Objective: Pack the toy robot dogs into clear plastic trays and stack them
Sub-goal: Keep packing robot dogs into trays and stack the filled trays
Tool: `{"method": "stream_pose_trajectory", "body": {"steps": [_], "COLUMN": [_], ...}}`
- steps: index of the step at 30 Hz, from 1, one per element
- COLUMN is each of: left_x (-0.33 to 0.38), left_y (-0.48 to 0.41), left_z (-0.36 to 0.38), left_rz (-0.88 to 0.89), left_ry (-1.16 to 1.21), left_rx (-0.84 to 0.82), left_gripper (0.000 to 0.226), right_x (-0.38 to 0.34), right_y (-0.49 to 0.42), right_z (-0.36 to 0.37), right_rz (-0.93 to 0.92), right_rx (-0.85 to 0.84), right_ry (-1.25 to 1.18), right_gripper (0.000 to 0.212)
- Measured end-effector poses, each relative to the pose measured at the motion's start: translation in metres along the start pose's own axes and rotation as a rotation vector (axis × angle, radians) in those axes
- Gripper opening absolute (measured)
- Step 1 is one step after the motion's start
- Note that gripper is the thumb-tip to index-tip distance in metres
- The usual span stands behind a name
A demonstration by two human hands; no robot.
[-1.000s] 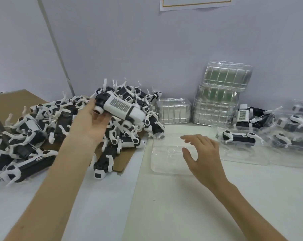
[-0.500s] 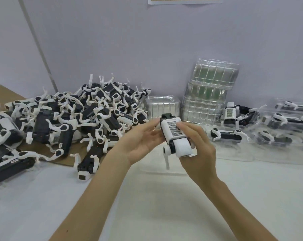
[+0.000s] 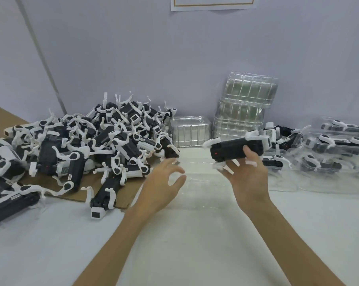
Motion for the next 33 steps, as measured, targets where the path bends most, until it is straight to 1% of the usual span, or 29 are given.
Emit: {"method": "stream_pose_trajectory", "body": {"steps": [2,6,8,10,12,13,15,17,18,20,22,23,25,26,27,28,30,31,33], "left_x": [-0.01,-0.017,-0.018,-0.015,-0.013,-0.012,-0.013,-0.015,-0.015,-0.013,-0.009,-0.007,-0.004,-0.003,-0.003,-0.003,-0.005,-0.005,-0.008], "left_y": [0.006,0.012,0.015,0.019,0.02,0.021,0.021,0.021,0.022,0.023,0.024,0.025,0.026,0.027,0.027,0.027,0.026,0.026,0.026], "left_z": [0.007,0.008,0.006,0.005,0.004,0.004,0.004,0.002,0.002,0.001,0.003,0.004,0.006,0.007,0.007,0.008,0.008,0.009,0.01], "left_rz": [0.008,0.021,0.02,0.015,0.006,0.001,-0.007,-0.01,-0.012,-0.014,-0.024,-0.028,-0.031,-0.033,-0.037,-0.04,-0.041,-0.042,-0.044], "left_ry": [0.082,0.196,0.218,0.228,0.229,0.232,0.238,0.245,0.258,0.316,0.399,0.433,0.478,0.497,0.515,0.533,0.556,0.563,0.577], "left_rx": [0.04,0.12,0.124,0.108,0.081,0.067,0.049,0.045,0.042,0.028,0.016,0.013,0.004,-0.003,-0.01,-0.015,-0.021,-0.02,-0.018], "left_gripper": [0.01,0.012,0.016,0.027,0.033,0.035,0.04,0.043,0.044,0.044,0.046,0.048,0.052,0.054,0.055,0.056,0.058,0.058,0.059], "right_x": [0.005,0.009,0.007,0.005,0.005,0.005,0.005,0.007,0.007,0.004,0.001,-0.002,-0.008,-0.009,-0.008,-0.007,-0.008,-0.008,-0.008], "right_y": [-0.004,-0.007,-0.008,-0.01,-0.011,-0.011,-0.011,-0.011,-0.011,-0.011,-0.008,-0.005,0.0,0.001,0.001,0.0,0.001,0.002,0.005], "right_z": [-0.005,-0.009,-0.009,-0.009,-0.01,-0.009,-0.01,-0.011,-0.011,-0.01,-0.007,-0.003,0.002,0.003,0.004,0.004,0.007,0.01,0.013], "right_rz": [0.109,0.194,0.209,0.204,0.217,0.227,0.266,0.327,0.33,0.299,0.288,0.287,0.263,0.24,0.205,0.158,0.031,-0.037,-0.146], "right_rx": [-0.019,-0.08,-0.12,-0.142,-0.156,-0.16,-0.169,-0.141,-0.131,-0.133,-0.181,-0.233,-0.331,-0.346,-0.331,-0.279,-0.178,-0.175,-0.228], "right_ry": [-0.098,-0.158,-0.183,-0.223,-0.233,-0.212,-0.148,-0.197,-0.218,-0.205,-0.206,-0.203,-0.122,-0.042,0.062,0.201,0.492,0.6,0.771], "right_gripper": [0.03,0.041,0.037,0.034,0.033,0.039,0.059,0.063,0.063,0.073,0.08,0.077,0.058,0.048,0.041,0.04,0.047,0.053,0.059]}}
Point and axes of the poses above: each hand's wrist, its own y-axis away from the middle knuckle, its own z-axis out of the palm, x = y × z, the point moved 5 cm from there along -y, towards the middle knuckle, and after that the axes turned 13 degrees about y, right-handed, at the moved point
